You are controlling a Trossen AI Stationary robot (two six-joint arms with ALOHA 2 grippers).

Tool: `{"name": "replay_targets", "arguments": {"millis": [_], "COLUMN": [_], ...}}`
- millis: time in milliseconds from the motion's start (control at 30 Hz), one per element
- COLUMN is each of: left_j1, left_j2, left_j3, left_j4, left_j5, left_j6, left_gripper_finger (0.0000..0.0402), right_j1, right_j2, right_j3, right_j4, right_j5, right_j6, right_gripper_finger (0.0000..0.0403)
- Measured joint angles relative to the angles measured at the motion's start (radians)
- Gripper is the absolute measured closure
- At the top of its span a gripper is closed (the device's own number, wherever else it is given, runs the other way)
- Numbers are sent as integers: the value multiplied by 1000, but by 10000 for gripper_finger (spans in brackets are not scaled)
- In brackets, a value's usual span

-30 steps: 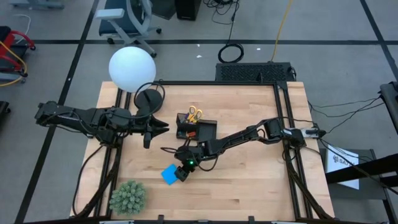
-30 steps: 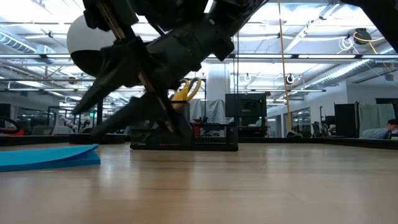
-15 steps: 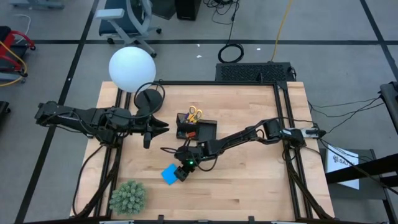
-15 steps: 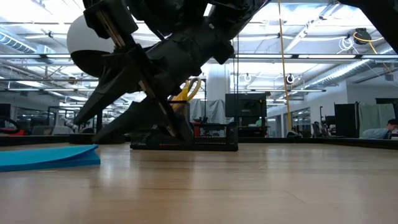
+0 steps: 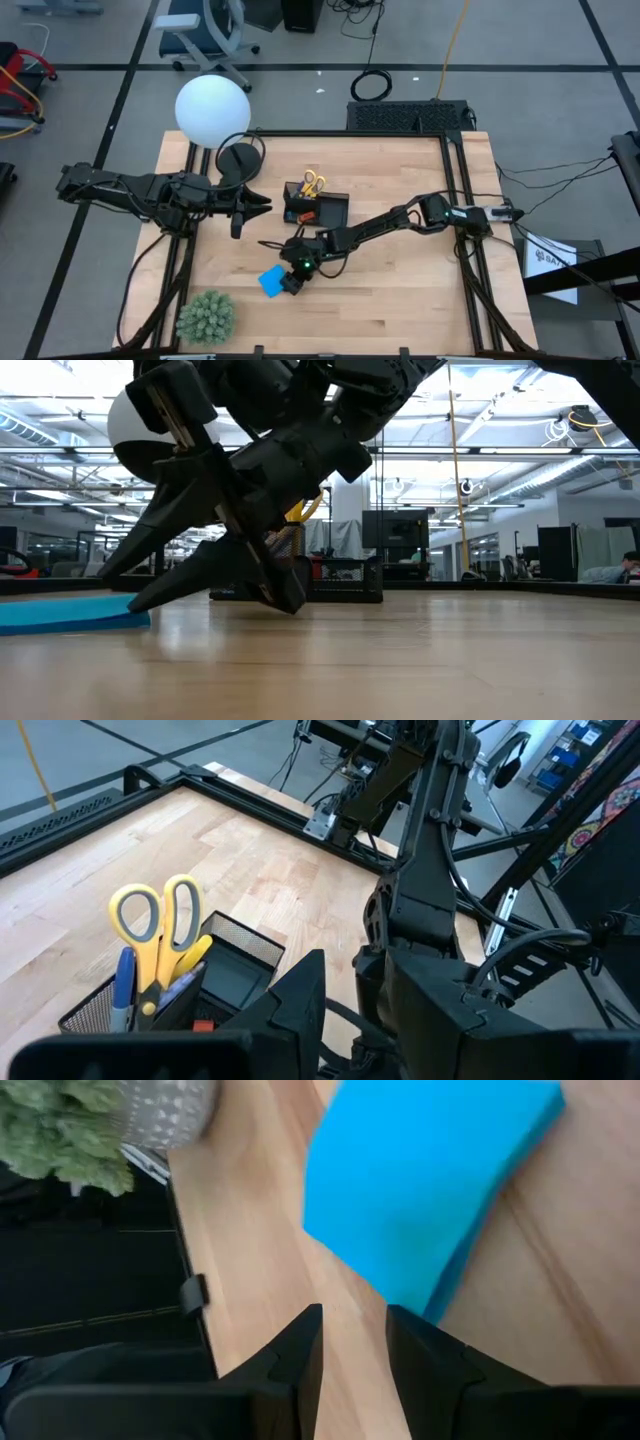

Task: Pick and place office supplies into organizer
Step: Put the blue sticky note into the black desk organizer

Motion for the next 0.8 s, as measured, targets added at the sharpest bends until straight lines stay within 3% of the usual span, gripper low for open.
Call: {"name": "replay_targets", "arguments": {"millis": [400, 800], "left_j1": [0, 0], "left_j2": [0, 0], "left_j3": [0, 0], "left_j4": [0, 0], "left_j5": [0, 0], "left_j6": [0, 0], "left_gripper_finger": [286, 286], "right_j1": [-2, -32], "right_j2": [-47, -51], "right_j3": [0, 0], "right_j4": [51, -57], "right_j5": [4, 34], "right_j6": [-56, -49], "right_gripper_finger": [300, 300]}}
